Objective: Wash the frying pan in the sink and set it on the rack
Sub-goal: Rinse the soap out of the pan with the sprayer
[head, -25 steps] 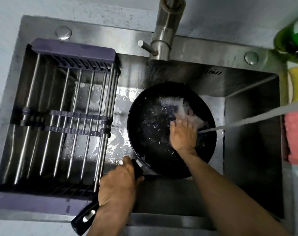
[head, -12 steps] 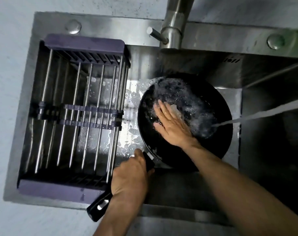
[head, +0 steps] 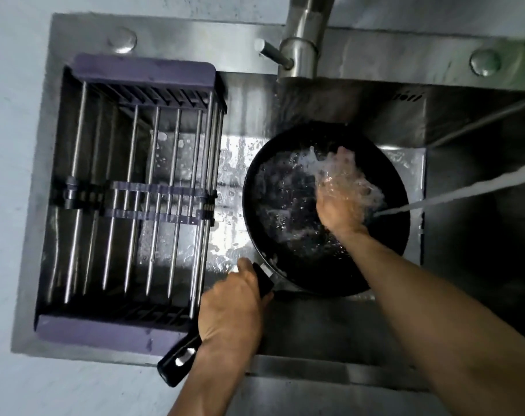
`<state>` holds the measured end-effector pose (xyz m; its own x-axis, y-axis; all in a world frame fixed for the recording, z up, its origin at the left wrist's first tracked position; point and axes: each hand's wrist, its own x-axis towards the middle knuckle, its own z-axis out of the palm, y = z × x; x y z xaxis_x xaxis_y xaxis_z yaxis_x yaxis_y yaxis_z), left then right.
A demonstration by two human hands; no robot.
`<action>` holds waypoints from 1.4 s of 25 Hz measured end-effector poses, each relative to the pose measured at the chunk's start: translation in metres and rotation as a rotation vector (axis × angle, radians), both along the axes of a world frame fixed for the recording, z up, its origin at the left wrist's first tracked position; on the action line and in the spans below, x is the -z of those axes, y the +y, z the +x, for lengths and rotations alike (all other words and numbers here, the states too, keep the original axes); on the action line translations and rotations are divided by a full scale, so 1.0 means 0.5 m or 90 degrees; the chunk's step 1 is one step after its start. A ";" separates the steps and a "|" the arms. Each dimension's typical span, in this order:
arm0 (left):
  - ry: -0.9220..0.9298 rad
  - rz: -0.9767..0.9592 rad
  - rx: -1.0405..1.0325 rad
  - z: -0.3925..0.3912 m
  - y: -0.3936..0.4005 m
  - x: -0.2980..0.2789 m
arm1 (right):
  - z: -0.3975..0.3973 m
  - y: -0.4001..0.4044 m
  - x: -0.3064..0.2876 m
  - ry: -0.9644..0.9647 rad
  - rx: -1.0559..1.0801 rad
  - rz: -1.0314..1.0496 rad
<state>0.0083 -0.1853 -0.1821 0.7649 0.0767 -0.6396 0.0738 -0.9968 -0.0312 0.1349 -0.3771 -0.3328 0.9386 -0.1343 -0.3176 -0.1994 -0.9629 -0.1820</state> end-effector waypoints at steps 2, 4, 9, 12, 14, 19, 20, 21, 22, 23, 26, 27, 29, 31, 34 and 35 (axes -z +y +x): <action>-0.012 -0.004 -0.002 -0.003 -0.002 0.007 | 0.014 0.109 0.008 -0.015 0.080 0.057; 0.007 -0.004 -0.013 0.001 0.003 0.007 | -0.006 0.167 0.006 0.001 -0.111 0.167; 0.006 -0.018 -0.005 -0.002 0.004 0.000 | 0.037 0.061 0.014 -0.024 0.059 0.068; 0.005 0.003 0.010 -0.004 0.006 0.012 | 0.040 0.165 0.005 -0.072 0.036 0.168; 0.014 0.002 0.017 -0.006 0.005 0.008 | 0.039 0.095 0.022 -0.103 -0.165 0.126; 0.024 0.019 0.011 0.004 0.001 0.008 | 0.025 0.071 -0.023 -0.035 0.082 0.062; 0.026 0.021 0.001 0.005 -0.001 0.006 | -0.007 0.144 -0.032 0.016 0.056 0.143; 0.030 0.019 -0.009 0.008 -0.002 0.003 | -0.046 0.192 -0.040 0.036 -0.037 0.205; 0.037 0.017 -0.018 0.010 -0.005 -0.001 | -0.086 0.200 -0.041 0.065 -0.159 0.256; 0.043 0.016 -0.027 0.013 -0.005 -0.002 | -0.110 0.158 -0.053 0.108 -0.304 0.271; 0.042 0.013 -0.047 0.018 -0.005 -0.004 | -0.116 -0.067 -0.090 0.285 -0.538 0.126; 0.041 0.013 -0.048 0.018 -0.004 -0.003 | -0.124 -0.108 -0.110 0.370 -0.497 0.038; 0.047 0.014 -0.057 0.020 -0.003 -0.007 | -0.145 -0.106 -0.131 0.498 -0.369 -0.015; 0.046 0.005 -0.064 0.024 -0.004 -0.009 | -0.156 -0.080 -0.152 0.550 -0.355 0.053; 0.043 -0.014 -0.082 0.022 -0.003 -0.011 | -0.147 -0.119 -0.166 0.386 -0.325 -0.067; 0.039 -0.015 -0.078 0.023 -0.002 -0.010 | -0.153 -0.115 -0.172 0.402 -0.291 -0.049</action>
<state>0.0197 -0.1866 -0.1770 0.7101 0.1512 -0.6876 0.1938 -0.9809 -0.0155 0.0585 -0.4348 -0.2468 0.5507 0.1784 -0.8154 0.1755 -0.9798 -0.0958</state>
